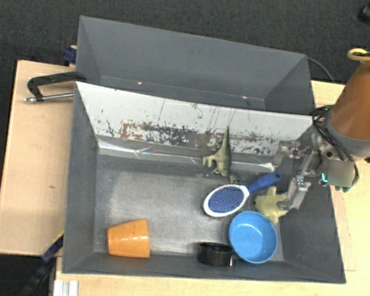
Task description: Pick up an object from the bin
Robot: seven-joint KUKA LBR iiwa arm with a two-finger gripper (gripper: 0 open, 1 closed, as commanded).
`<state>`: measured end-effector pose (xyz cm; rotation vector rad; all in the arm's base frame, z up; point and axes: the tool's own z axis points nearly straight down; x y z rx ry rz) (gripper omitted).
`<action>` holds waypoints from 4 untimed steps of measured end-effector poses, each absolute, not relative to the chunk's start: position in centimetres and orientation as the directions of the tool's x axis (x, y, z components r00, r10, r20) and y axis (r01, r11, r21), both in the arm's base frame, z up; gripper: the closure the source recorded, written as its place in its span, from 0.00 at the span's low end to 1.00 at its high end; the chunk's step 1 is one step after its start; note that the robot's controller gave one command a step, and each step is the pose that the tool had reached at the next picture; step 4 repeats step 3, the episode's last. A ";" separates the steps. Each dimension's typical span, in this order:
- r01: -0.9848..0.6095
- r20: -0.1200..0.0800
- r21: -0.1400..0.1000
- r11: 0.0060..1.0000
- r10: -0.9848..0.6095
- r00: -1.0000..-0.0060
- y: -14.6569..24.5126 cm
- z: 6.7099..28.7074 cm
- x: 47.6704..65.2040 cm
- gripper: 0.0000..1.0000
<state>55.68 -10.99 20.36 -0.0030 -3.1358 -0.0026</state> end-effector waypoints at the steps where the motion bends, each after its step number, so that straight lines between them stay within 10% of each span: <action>1: -0.389 0.002 0.003 0.921 -0.389 -0.921 -11.3 6.9 60.0 0.00; 2: -0.389 -0.004 0.000 0.921 -0.389 -0.921 -11.3 7.3 60.2 1.00; 3: -0.456 -0.011 -0.009 0.890 -0.456 -0.890 -13.7 26.2 57.6 1.00; 4: -0.456 -0.011 -0.009 0.890 -0.456 -0.890 -13.7 26.2 57.6 1.00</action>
Offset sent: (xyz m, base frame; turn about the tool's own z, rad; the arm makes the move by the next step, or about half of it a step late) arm 0.0428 -0.0047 -0.1336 -0.4019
